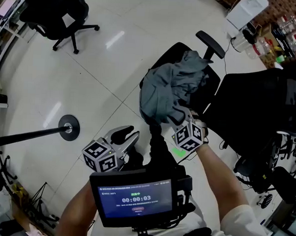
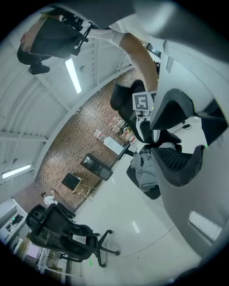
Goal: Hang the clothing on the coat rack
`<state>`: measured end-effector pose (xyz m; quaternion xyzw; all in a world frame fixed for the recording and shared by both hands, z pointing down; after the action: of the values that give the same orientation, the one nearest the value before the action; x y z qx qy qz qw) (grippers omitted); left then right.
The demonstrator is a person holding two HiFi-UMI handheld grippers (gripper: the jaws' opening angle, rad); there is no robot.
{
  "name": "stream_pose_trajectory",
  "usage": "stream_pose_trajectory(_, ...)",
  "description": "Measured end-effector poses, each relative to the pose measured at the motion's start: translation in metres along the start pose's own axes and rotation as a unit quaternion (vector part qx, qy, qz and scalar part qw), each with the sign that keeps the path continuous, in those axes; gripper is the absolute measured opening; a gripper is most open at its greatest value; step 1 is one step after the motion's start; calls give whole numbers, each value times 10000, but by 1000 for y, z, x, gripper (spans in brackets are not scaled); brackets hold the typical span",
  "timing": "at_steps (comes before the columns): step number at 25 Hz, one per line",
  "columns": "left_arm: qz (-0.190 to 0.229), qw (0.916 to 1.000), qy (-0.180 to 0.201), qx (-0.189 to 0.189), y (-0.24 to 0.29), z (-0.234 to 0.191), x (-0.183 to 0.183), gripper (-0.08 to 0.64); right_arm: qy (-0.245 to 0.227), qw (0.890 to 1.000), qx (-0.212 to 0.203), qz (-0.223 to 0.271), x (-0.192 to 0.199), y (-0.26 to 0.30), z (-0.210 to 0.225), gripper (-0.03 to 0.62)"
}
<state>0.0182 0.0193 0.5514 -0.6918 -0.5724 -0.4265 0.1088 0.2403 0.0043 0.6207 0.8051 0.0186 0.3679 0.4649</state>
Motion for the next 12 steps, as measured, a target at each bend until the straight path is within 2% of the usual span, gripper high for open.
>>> stream_pose_trajectory(4, -63, 9998, -30, -161, 7, -2, 0, 130, -383, 9991, 44, -193, 8, 16, 0, 179)
stream_pose_trajectory(12, -208, 9993, -145, -291, 21, -1, 6, 130, -769, 9950, 389, -511, 18, 52, 11, 179)
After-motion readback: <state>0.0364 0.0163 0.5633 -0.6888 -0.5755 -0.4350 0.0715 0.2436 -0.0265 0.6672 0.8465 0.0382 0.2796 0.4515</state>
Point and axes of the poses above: the fingertips, and each gripper's own axes: y forward along the fingers, z to its right, x out of its underside, the point moved 6 cm from there along -y, backward along the fingers, and after that the axes turned 2 degrees about z, right-handed, at the moved point
